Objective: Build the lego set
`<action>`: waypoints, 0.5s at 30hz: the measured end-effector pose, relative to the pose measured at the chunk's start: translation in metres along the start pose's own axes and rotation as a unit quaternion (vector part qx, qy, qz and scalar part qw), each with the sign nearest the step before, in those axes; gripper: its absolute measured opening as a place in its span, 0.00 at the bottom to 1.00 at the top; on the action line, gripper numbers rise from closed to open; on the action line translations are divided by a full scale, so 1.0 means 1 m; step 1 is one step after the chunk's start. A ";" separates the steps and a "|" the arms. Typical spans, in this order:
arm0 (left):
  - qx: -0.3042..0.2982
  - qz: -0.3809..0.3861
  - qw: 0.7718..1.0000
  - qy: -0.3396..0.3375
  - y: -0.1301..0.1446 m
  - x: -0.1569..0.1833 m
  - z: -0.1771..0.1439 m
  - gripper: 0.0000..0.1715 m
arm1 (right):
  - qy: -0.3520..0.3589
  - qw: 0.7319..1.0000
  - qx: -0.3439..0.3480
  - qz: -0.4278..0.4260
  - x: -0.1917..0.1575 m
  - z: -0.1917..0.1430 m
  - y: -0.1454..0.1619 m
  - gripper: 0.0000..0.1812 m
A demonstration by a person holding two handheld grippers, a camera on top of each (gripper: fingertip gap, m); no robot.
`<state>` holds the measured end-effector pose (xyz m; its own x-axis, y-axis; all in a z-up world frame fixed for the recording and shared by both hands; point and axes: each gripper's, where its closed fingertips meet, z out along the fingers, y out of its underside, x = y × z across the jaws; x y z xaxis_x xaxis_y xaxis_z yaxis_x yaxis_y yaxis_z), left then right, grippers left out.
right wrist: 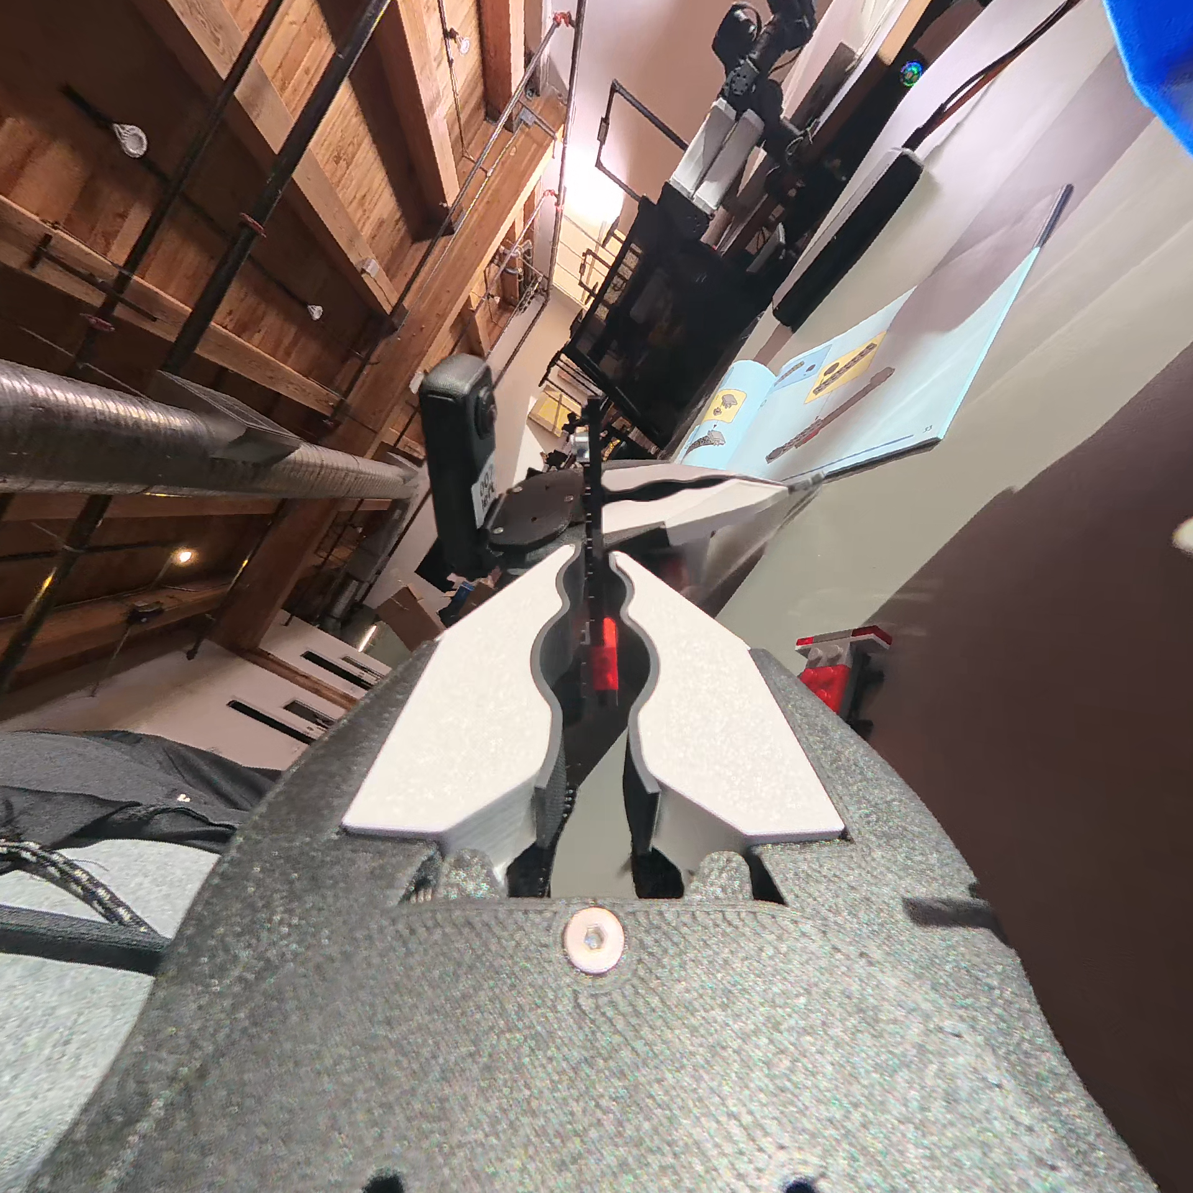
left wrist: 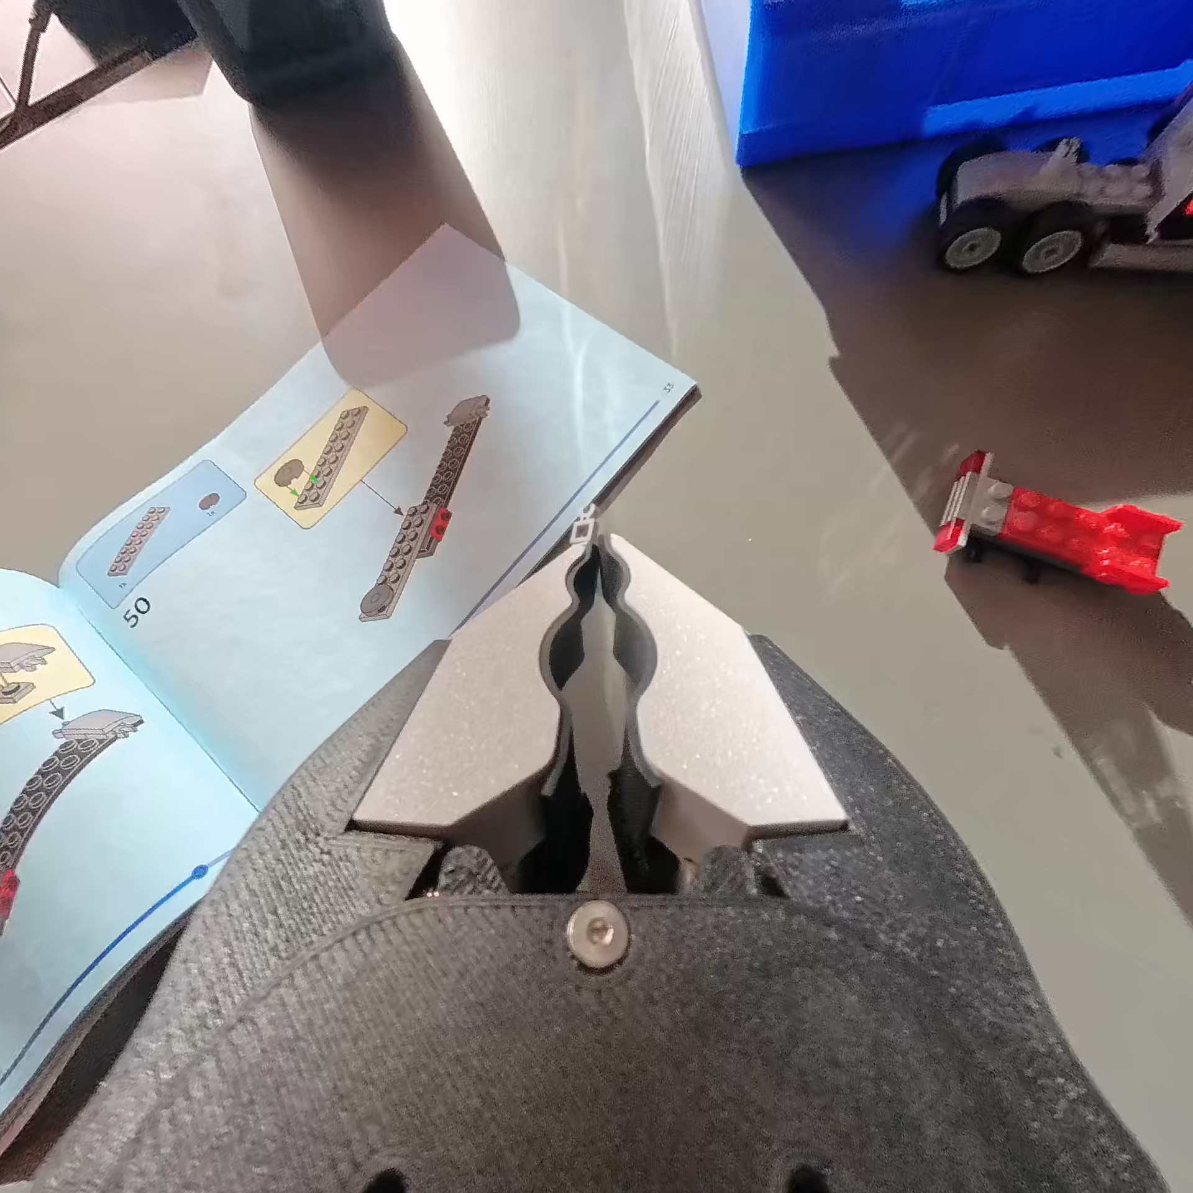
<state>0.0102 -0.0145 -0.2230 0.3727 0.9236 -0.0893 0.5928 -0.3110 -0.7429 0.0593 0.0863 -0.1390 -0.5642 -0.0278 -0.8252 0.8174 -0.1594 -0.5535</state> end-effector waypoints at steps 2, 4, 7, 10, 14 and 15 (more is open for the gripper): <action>0.006 -0.005 1.000 0.011 -0.003 0.002 -0.006 0.00 | -0.001 1.000 0.000 0.002 0.000 0.000 0.000 0.03; 0.014 -0.019 0.999 0.029 -0.007 0.005 -0.012 0.00 | -0.002 1.000 0.001 0.004 0.000 0.000 -0.001 0.03; 0.013 -0.029 0.998 0.047 -0.008 0.006 -0.016 0.02 | -0.004 1.000 0.001 0.006 0.000 0.000 -0.001 0.03; 0.005 -0.005 0.999 0.039 -0.004 0.002 -0.005 0.08 | -0.004 1.000 -0.001 0.005 0.000 0.000 0.000 0.03; -0.011 0.011 0.999 0.034 0.000 0.001 0.007 0.13 | -0.004 1.000 0.000 0.007 0.000 0.000 -0.001 0.03; -0.013 0.016 0.999 0.033 0.000 0.001 0.008 0.13 | -0.004 1.000 0.001 0.008 0.000 0.000 -0.001 0.03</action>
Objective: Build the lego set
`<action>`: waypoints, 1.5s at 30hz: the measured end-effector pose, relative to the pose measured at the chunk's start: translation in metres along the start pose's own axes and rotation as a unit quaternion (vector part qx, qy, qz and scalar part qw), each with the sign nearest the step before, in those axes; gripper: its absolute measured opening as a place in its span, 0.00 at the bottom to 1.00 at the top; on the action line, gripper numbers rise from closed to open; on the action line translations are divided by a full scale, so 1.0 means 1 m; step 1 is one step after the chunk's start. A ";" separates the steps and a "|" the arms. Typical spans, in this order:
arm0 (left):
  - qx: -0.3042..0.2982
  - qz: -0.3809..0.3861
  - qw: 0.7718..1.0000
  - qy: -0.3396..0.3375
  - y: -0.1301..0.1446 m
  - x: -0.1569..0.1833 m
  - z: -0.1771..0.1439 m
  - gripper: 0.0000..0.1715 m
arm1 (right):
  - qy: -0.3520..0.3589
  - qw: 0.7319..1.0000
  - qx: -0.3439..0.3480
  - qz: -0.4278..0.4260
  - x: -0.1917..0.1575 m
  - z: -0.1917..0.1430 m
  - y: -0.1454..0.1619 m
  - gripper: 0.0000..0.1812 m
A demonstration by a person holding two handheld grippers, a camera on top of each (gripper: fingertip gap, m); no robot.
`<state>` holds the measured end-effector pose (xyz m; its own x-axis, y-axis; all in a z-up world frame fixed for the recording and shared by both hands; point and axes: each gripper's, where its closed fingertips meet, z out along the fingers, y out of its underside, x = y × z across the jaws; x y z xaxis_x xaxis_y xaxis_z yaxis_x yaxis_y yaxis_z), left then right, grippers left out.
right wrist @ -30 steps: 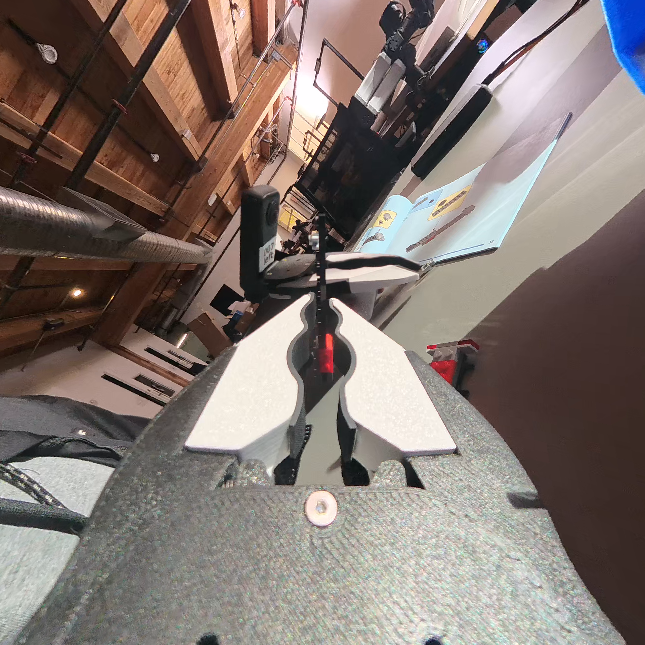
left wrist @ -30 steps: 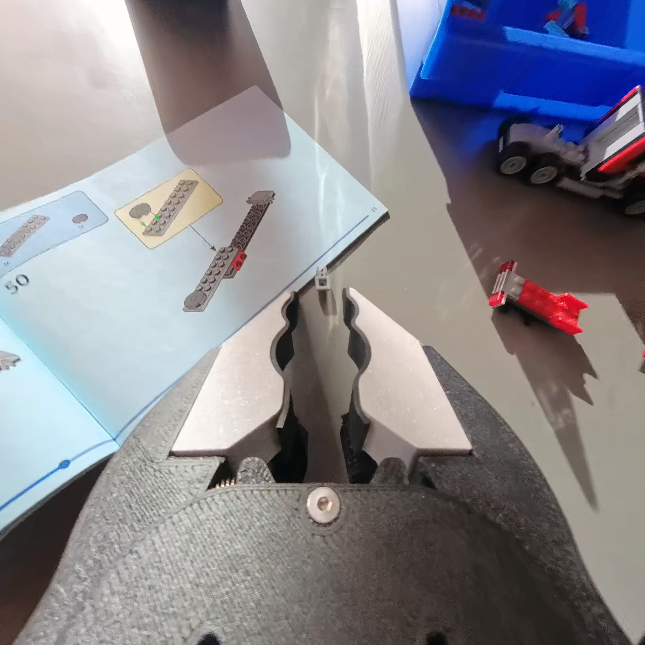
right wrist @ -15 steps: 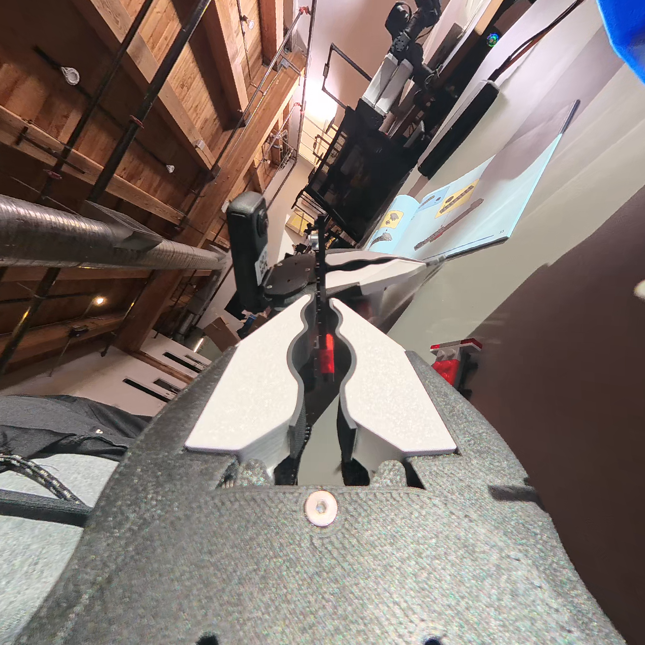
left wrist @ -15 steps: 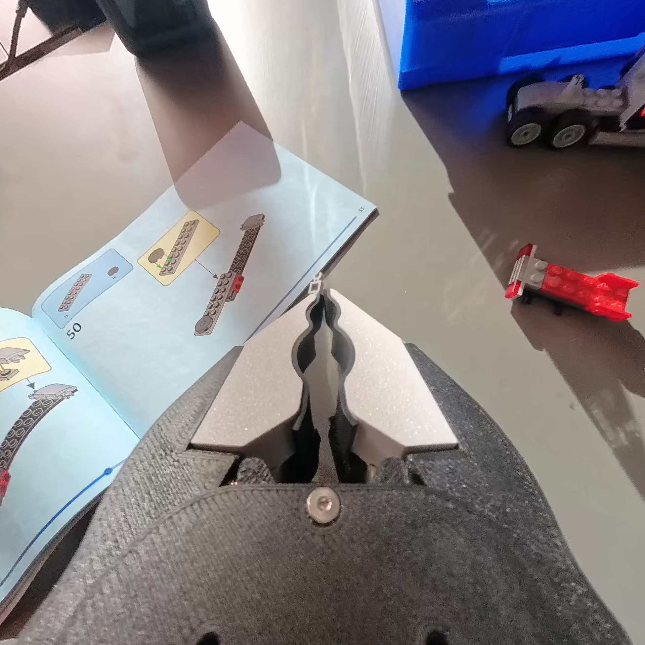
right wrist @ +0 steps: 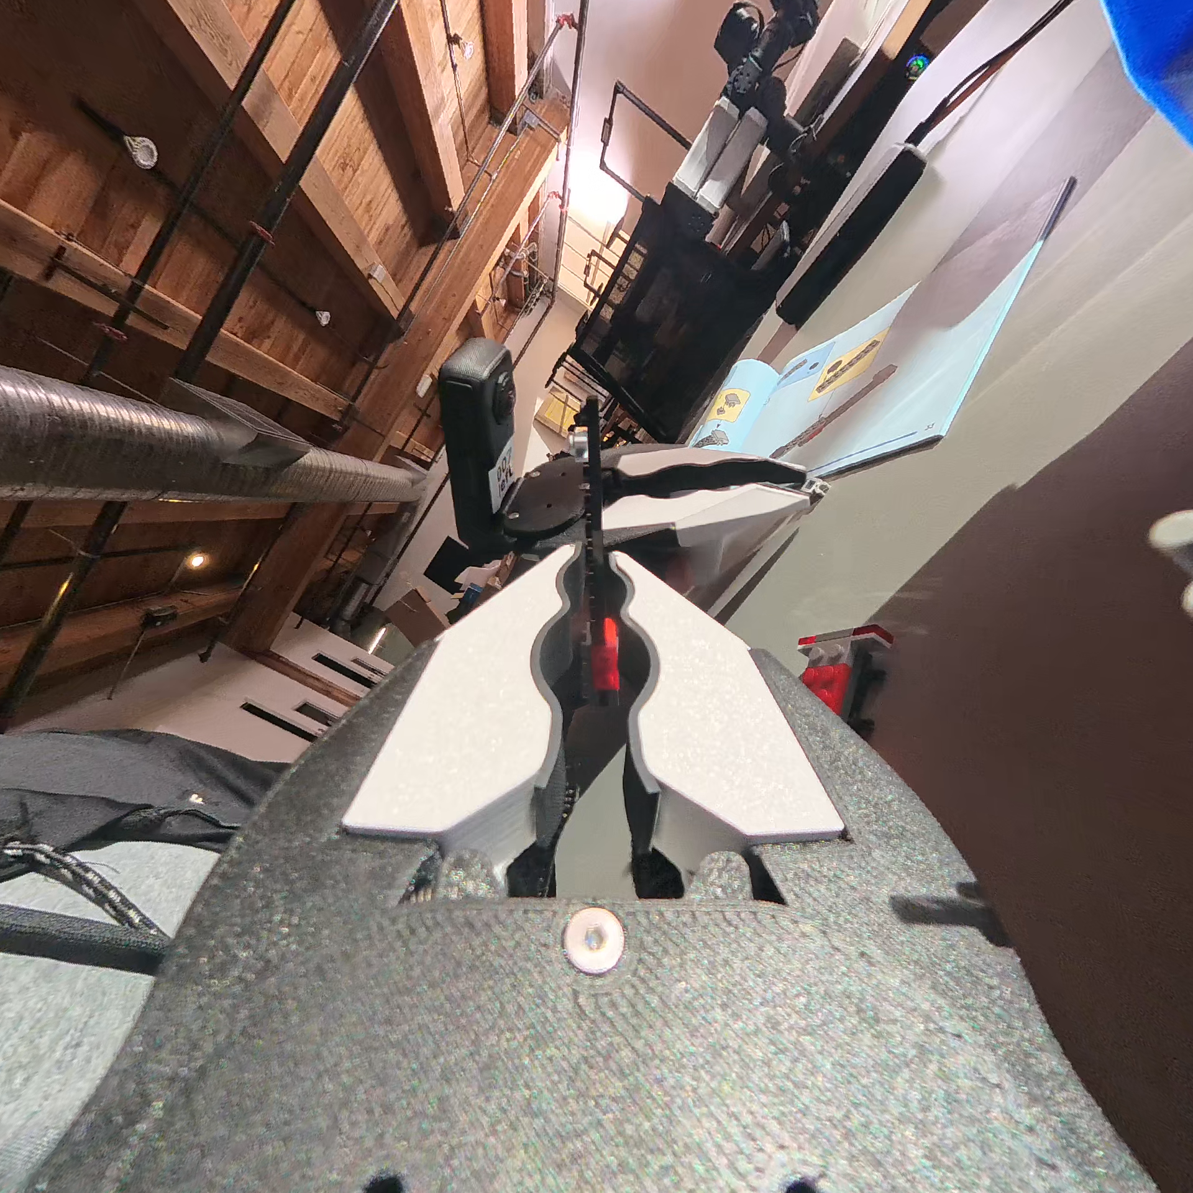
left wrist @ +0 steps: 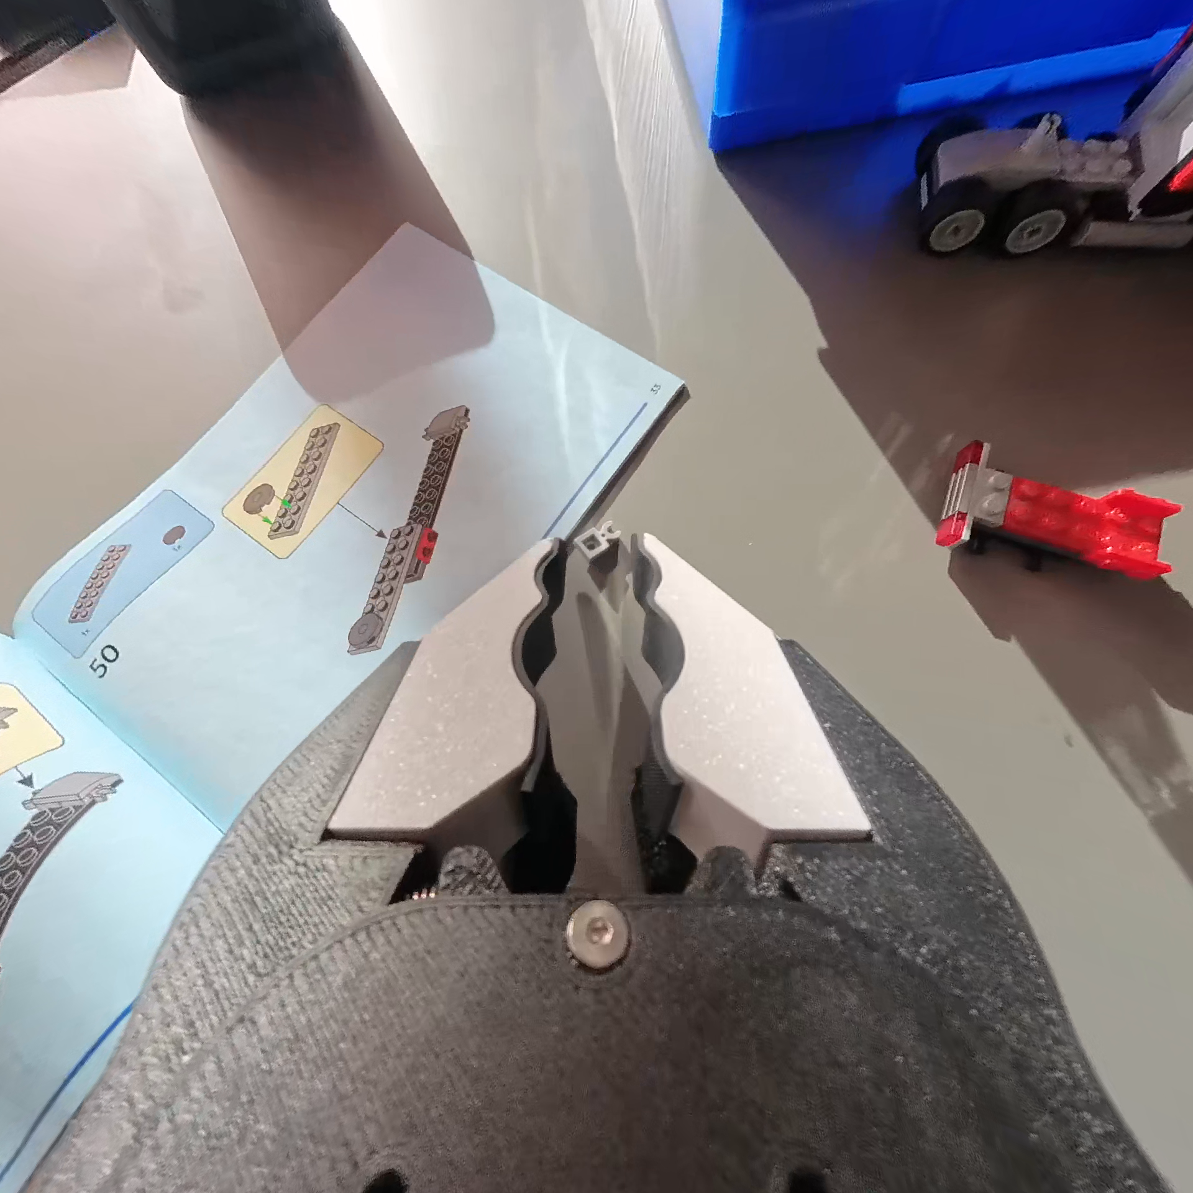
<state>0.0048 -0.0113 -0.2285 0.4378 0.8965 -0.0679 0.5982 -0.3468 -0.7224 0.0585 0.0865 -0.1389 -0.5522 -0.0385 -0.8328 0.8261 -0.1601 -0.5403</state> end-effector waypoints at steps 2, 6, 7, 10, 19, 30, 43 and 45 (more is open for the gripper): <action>-0.006 0.015 1.000 -0.008 0.001 -0.001 0.002 0.12 | -0.001 1.000 0.001 0.002 0.000 0.000 0.000 0.03; -0.012 0.040 0.999 -0.008 0.001 -0.001 0.004 0.11 | -0.004 1.000 0.001 0.004 0.000 -0.001 -0.001 0.03; -0.014 0.042 0.999 -0.007 0.001 -0.001 0.003 0.09 | -0.004 1.000 0.002 0.005 0.000 -0.001 -0.001 0.03; -0.006 0.046 0.999 0.000 -0.001 0.002 0.000 0.07 | -0.007 1.000 0.004 0.008 -0.001 -0.002 -0.001 0.03; 0.069 -0.091 0.988 0.107 -0.026 0.026 -0.041 0.08 | -0.011 1.000 0.004 0.013 -0.001 -0.002 -0.002 0.03; 0.036 -0.100 0.990 0.090 -0.004 0.014 -0.046 0.11 | -0.007 1.000 0.002 0.011 0.000 -0.002 -0.001 0.03; -0.020 -0.017 0.995 0.094 0.039 0.039 -0.057 0.13 | -0.006 1.000 0.002 0.010 0.000 -0.002 -0.001 0.03; -0.026 -0.002 0.996 0.084 0.044 0.041 -0.056 0.13 | -0.006 1.000 0.001 0.009 0.000 -0.001 -0.001 0.03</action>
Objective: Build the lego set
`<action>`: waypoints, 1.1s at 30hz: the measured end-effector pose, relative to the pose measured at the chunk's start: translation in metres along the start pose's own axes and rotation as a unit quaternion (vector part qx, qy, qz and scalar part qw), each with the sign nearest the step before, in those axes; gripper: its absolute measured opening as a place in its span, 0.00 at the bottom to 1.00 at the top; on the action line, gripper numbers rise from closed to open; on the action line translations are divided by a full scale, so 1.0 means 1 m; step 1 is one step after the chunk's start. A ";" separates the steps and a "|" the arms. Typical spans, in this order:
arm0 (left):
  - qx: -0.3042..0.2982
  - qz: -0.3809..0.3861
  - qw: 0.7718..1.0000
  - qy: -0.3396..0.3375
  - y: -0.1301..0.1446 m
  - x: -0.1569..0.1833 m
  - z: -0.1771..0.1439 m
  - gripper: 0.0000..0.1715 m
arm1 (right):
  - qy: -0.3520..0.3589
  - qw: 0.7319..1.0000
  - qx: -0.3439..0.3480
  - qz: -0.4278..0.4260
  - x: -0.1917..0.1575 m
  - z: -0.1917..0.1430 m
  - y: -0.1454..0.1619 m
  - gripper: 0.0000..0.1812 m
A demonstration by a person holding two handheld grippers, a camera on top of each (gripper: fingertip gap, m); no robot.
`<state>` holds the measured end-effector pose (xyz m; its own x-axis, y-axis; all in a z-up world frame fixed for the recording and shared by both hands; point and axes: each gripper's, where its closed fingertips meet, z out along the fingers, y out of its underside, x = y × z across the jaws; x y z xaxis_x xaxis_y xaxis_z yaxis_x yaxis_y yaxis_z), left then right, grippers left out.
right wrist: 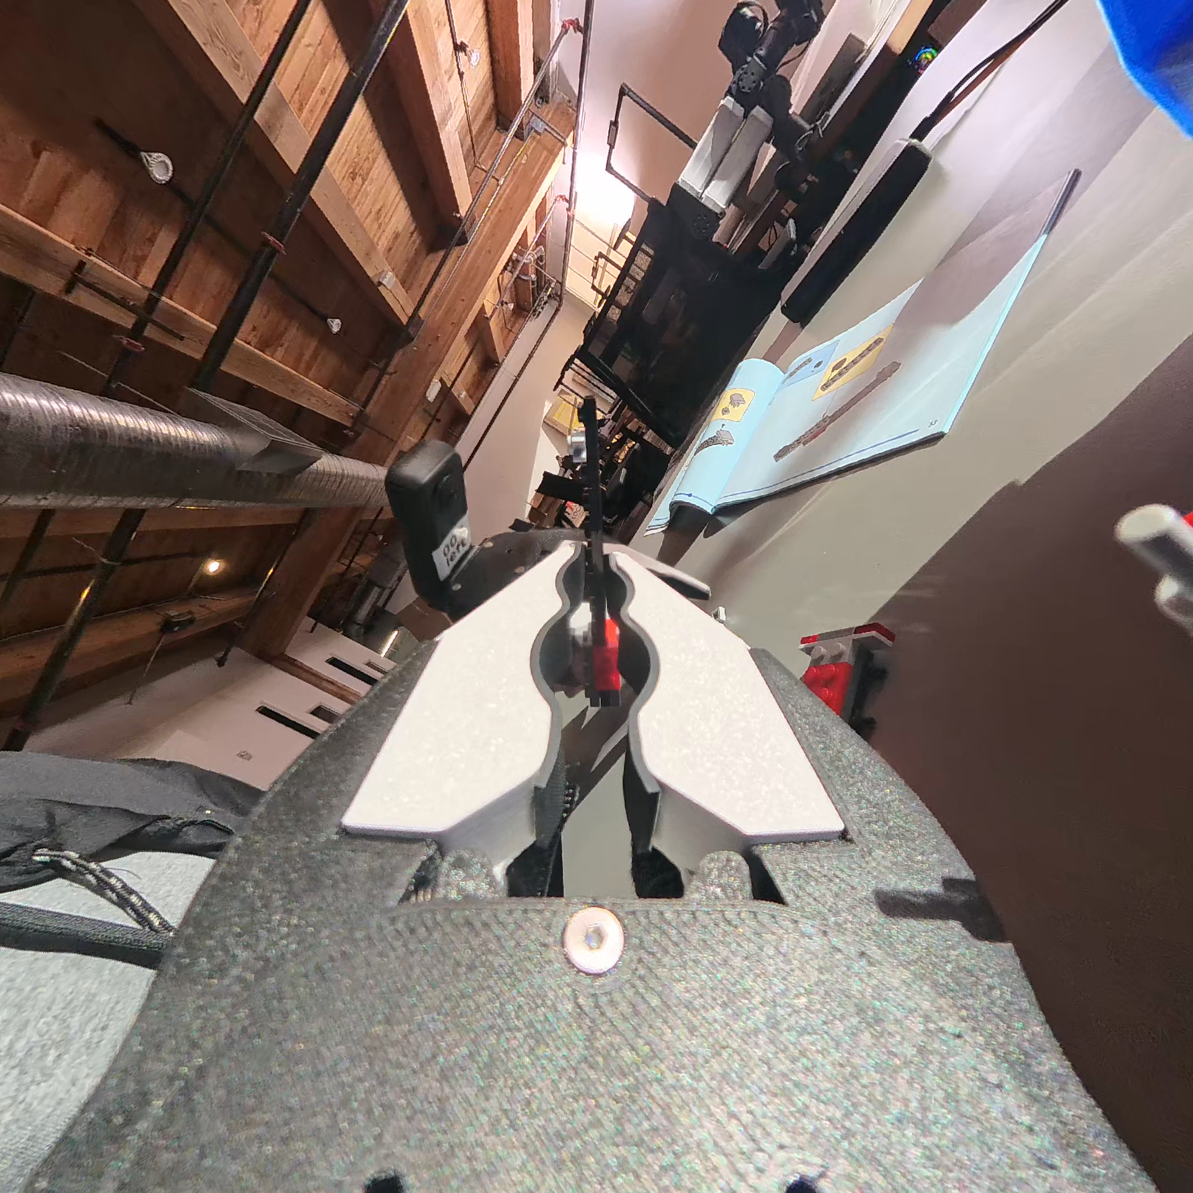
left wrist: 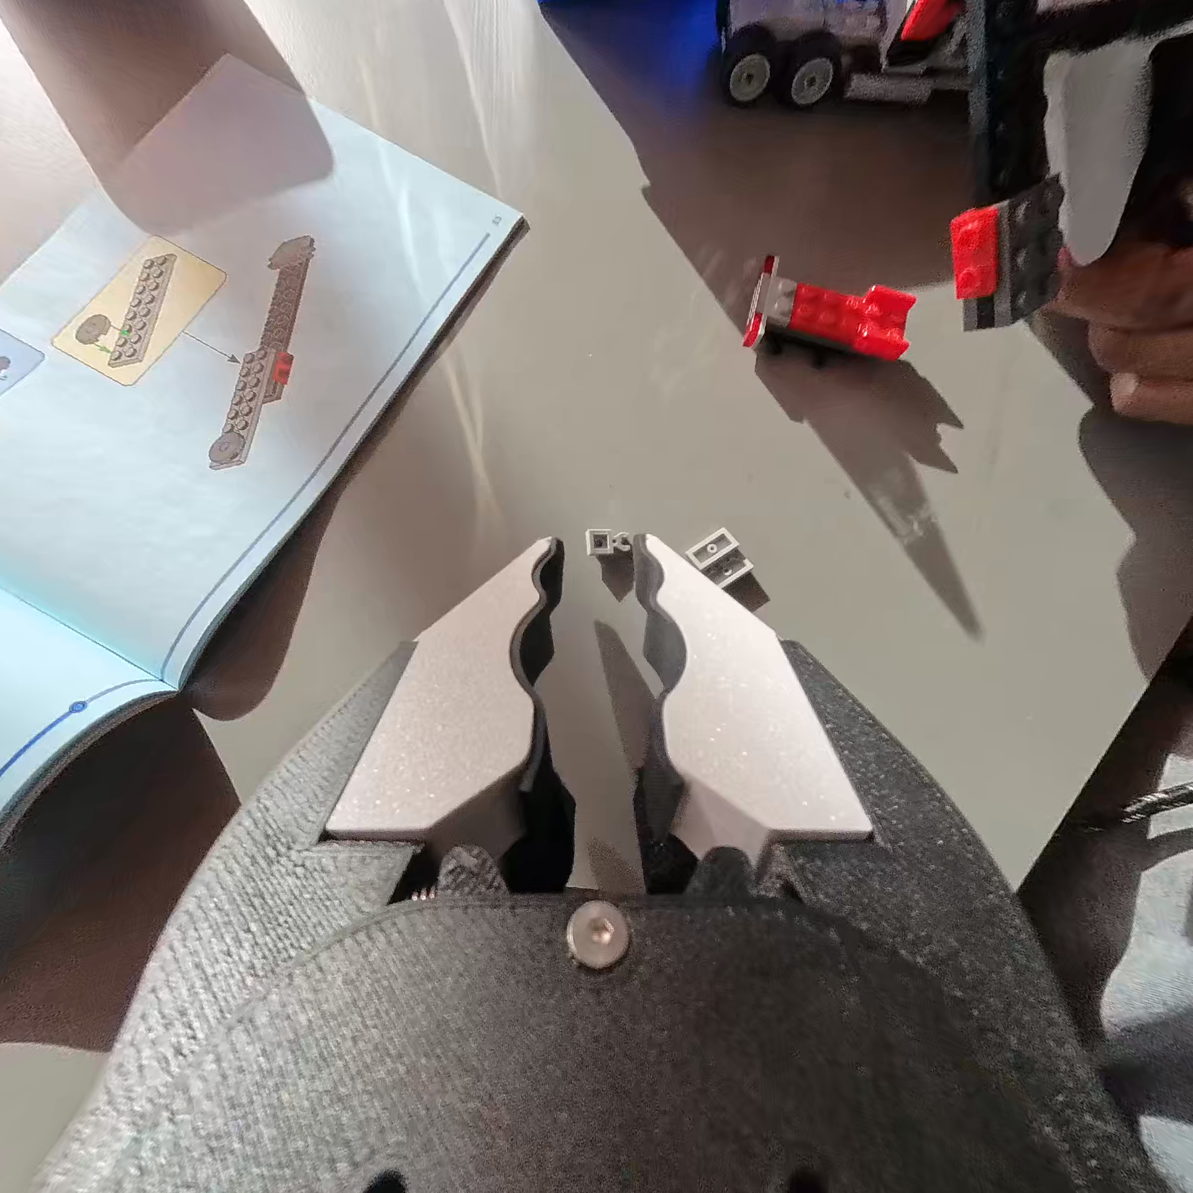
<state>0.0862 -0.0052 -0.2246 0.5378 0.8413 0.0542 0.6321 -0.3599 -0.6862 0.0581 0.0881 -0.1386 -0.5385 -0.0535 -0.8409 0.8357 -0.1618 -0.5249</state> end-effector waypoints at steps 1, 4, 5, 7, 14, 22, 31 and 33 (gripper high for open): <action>-0.002 0.006 1.000 -0.005 0.001 0.000 0.001 0.13 | 0.000 1.000 0.000 -0.001 0.000 0.000 0.000 0.03; -0.010 0.024 0.999 -0.022 0.005 -0.001 0.006 0.13 | 0.001 1.000 0.000 -0.002 0.000 0.000 0.000 0.03; -0.011 0.031 0.999 -0.027 0.006 -0.001 0.008 0.11 | 0.001 1.000 0.000 -0.003 0.000 0.000 0.000 0.03; -0.009 0.044 0.998 -0.037 0.004 -0.003 0.008 0.07 | 0.001 1.000 0.000 -0.003 0.000 0.000 0.000 0.03; 0.059 0.045 0.996 -0.046 -0.030 -0.004 -0.018 0.05 | 0.000 1.000 0.000 -0.003 -0.001 0.000 0.000 0.03; 0.061 0.051 0.996 -0.041 -0.033 -0.001 -0.022 0.07 | 0.000 1.000 -0.001 -0.001 0.000 0.000 0.000 0.03; 0.037 0.023 0.999 -0.026 -0.018 -0.007 -0.018 0.10 | -0.002 1.000 -0.001 0.001 0.000 0.000 0.000 0.03; 0.034 0.014 0.999 -0.016 -0.015 -0.006 -0.015 0.10 | -0.002 1.000 -0.001 0.002 0.000 0.001 0.000 0.03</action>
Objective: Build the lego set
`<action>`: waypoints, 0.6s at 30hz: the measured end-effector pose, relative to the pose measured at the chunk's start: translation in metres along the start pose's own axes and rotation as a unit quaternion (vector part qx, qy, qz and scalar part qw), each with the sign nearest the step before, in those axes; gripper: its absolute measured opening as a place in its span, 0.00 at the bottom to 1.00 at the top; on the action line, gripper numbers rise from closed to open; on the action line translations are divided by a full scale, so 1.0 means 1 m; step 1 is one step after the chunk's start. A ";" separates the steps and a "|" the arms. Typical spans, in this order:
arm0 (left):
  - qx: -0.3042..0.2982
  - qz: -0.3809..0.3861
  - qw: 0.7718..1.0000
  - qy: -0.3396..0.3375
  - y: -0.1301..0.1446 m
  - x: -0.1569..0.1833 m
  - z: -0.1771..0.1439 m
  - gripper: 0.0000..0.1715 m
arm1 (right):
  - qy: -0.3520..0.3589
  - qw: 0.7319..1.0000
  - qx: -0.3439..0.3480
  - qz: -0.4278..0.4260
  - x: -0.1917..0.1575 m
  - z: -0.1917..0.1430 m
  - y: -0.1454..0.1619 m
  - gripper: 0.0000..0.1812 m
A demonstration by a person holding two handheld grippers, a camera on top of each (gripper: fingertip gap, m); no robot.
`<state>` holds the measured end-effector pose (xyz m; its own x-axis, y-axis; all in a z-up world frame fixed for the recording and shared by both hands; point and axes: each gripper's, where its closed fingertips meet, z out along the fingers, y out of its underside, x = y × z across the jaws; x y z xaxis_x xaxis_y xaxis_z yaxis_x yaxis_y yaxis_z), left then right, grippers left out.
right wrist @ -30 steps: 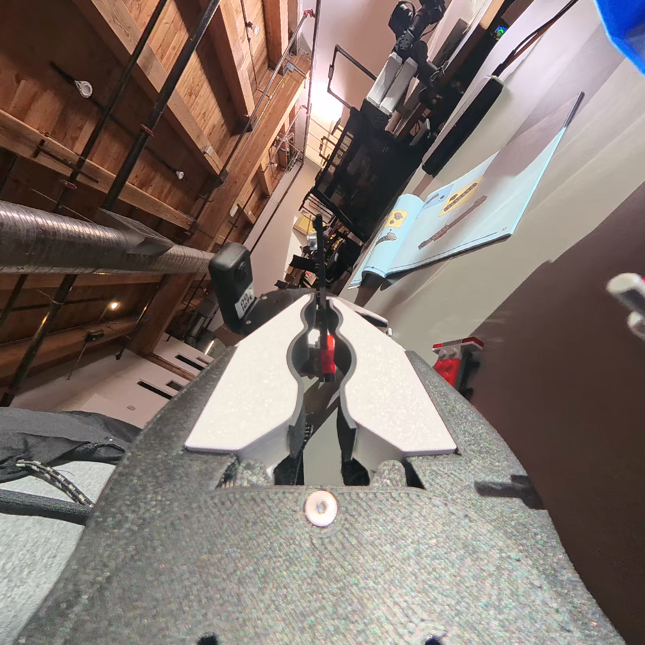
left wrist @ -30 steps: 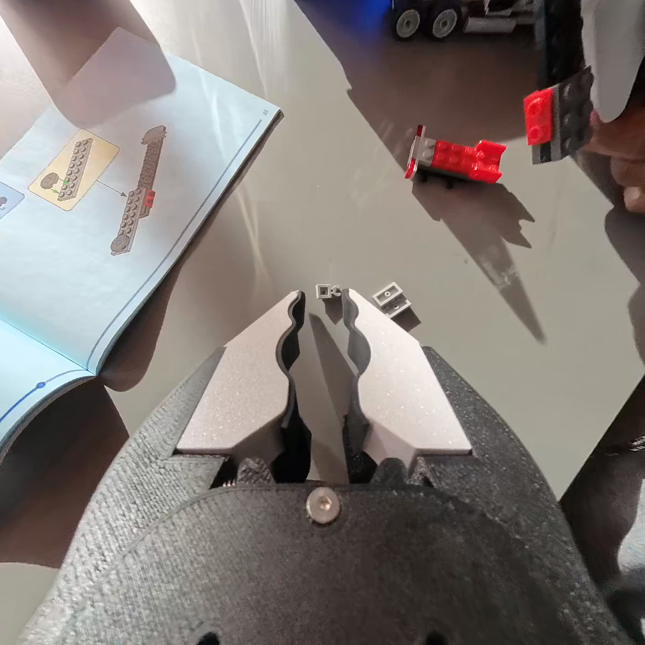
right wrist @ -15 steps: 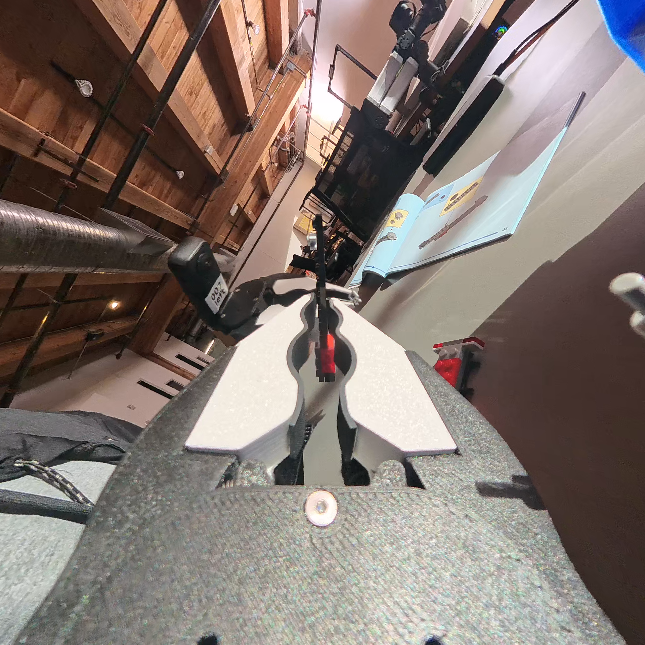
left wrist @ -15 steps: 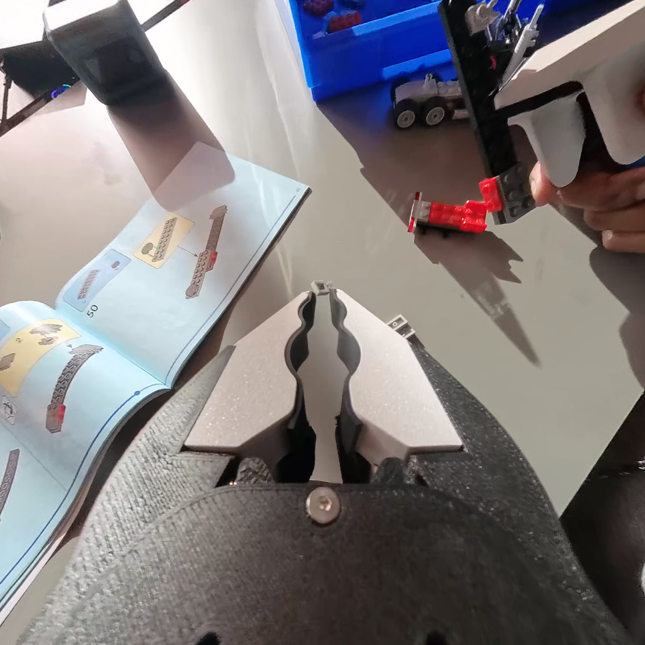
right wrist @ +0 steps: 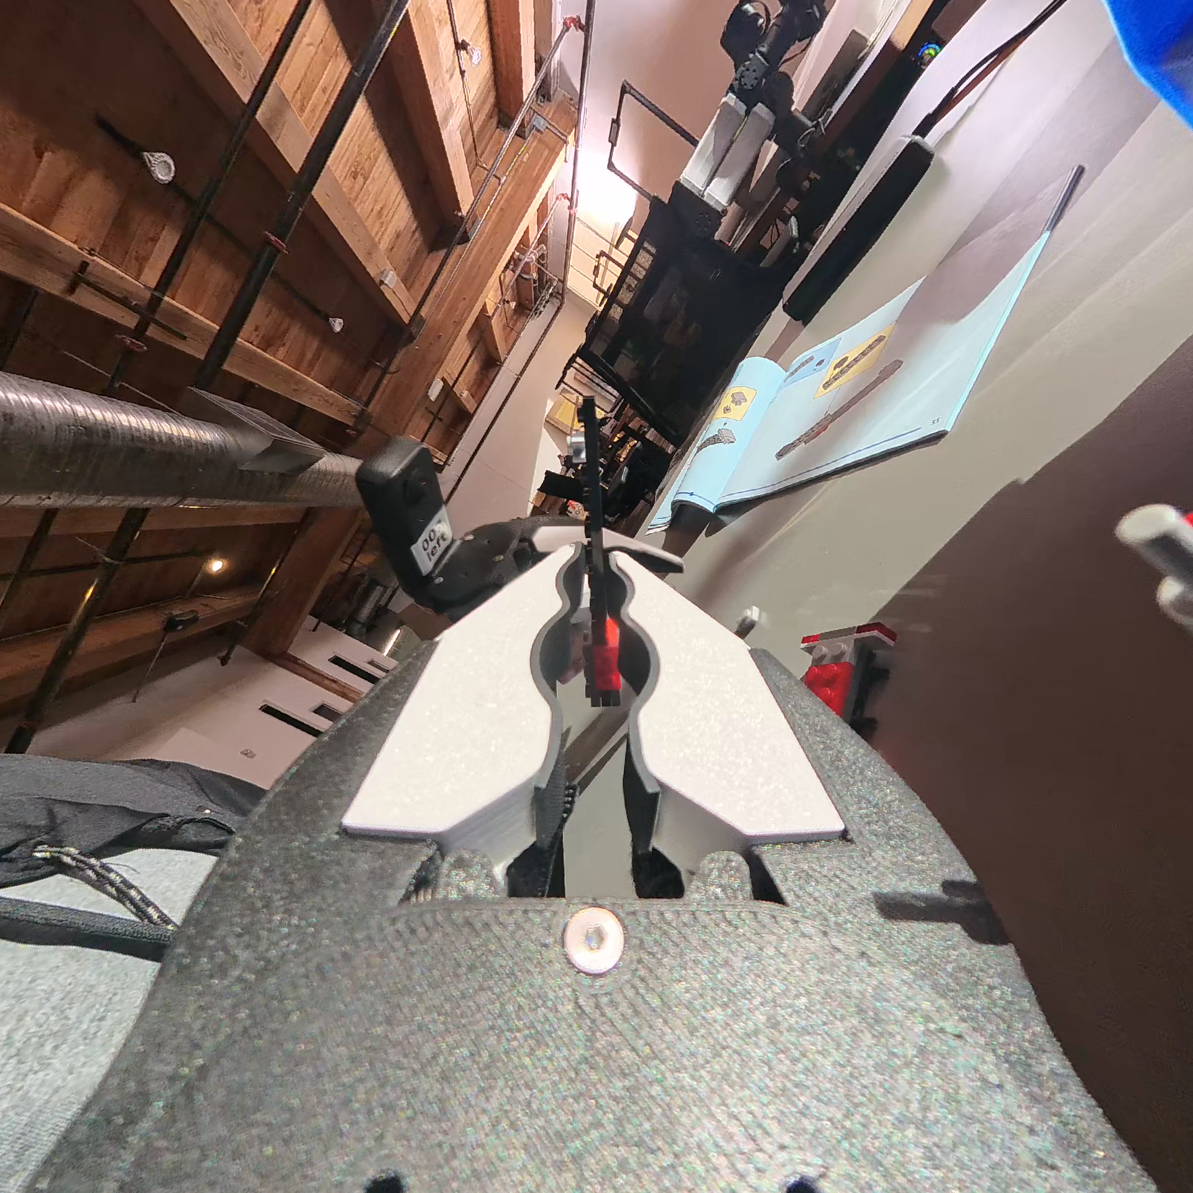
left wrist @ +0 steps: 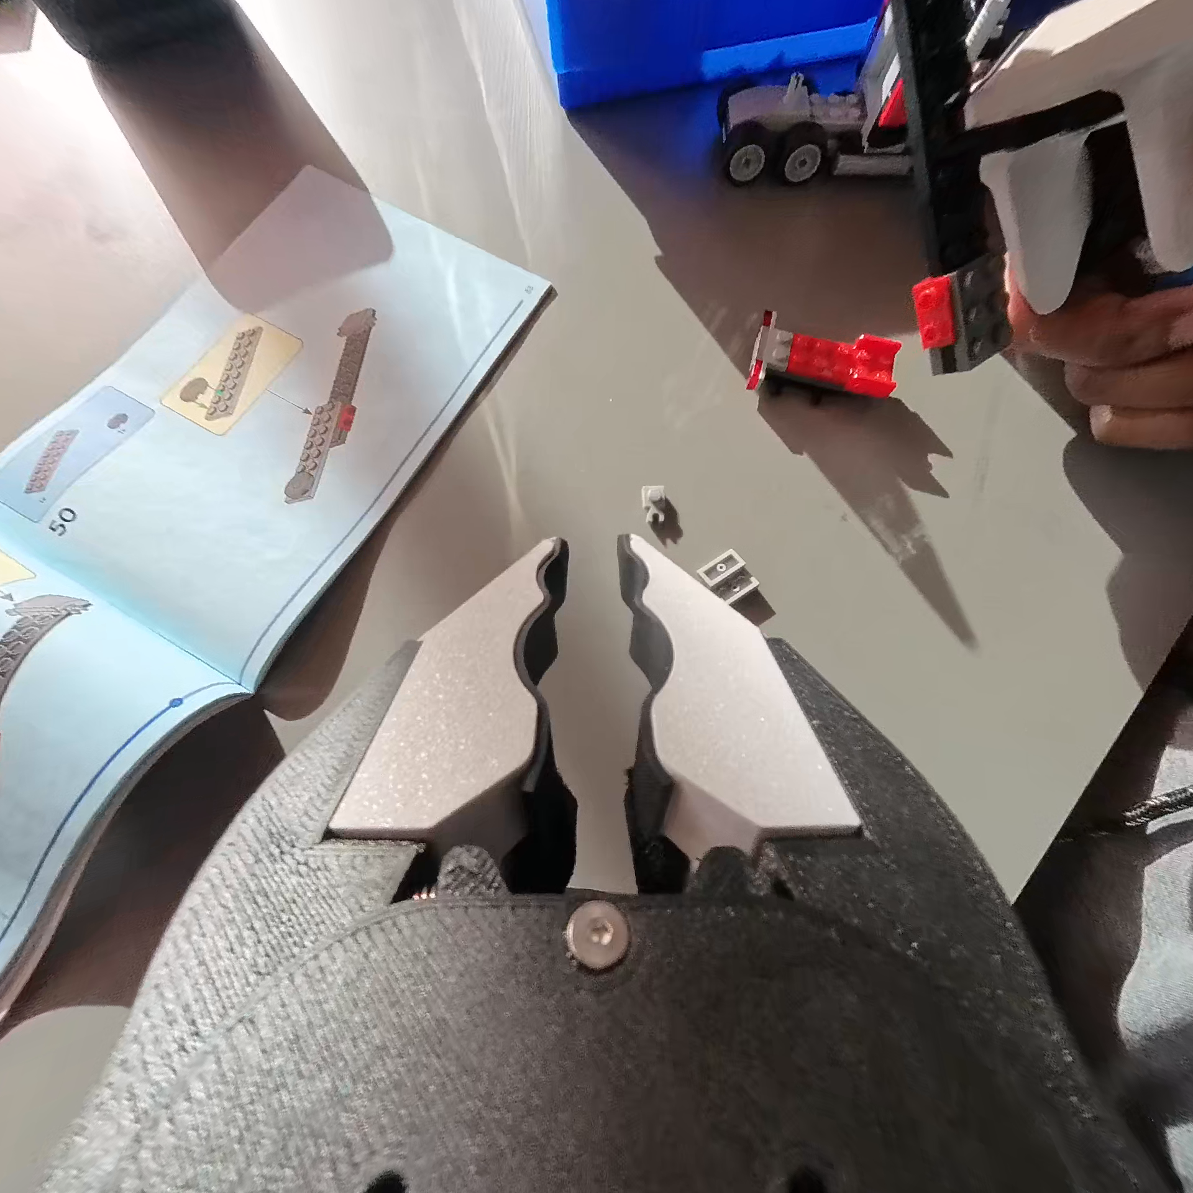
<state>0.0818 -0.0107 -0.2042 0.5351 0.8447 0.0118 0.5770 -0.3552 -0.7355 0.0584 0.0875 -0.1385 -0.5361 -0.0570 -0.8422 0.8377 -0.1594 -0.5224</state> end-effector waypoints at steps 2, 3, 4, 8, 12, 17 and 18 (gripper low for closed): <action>0.002 -0.003 1.000 0.010 0.001 0.003 0.004 0.10 | 0.000 1.000 0.000 0.000 0.000 0.000 0.000 0.03; 0.001 -0.001 1.000 0.015 0.001 0.005 0.006 0.10 | 0.000 1.000 0.000 0.000 0.000 0.000 0.000 0.03; 0.000 0.003 1.000 0.018 0.001 0.007 0.009 0.10 | 0.000 1.000 0.000 0.001 0.000 0.000 0.000 0.03; -0.007 0.022 0.999 0.027 0.001 0.016 0.021 0.10 | 0.000 1.000 0.000 0.002 0.000 0.000 0.000 0.03; -0.021 0.030 0.999 0.018 0.003 0.021 0.033 0.11 | 0.002 1.000 -0.001 0.001 0.001 0.001 0.001 0.03; -0.034 0.052 0.998 -0.007 0.003 0.021 0.041 0.09 | 0.008 1.000 -0.016 0.015 0.003 0.001 0.005 0.03; -0.031 0.058 0.998 -0.010 0.002 0.021 0.042 0.07 | 0.008 0.999 -0.020 0.025 0.004 0.000 0.006 0.03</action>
<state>0.0681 0.0229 -0.2338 0.5885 0.8039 -0.0861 0.5488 -0.4753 -0.6877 0.0610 0.0859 -0.1451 -0.4920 -0.0477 -0.8693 0.8670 -0.1174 -0.4843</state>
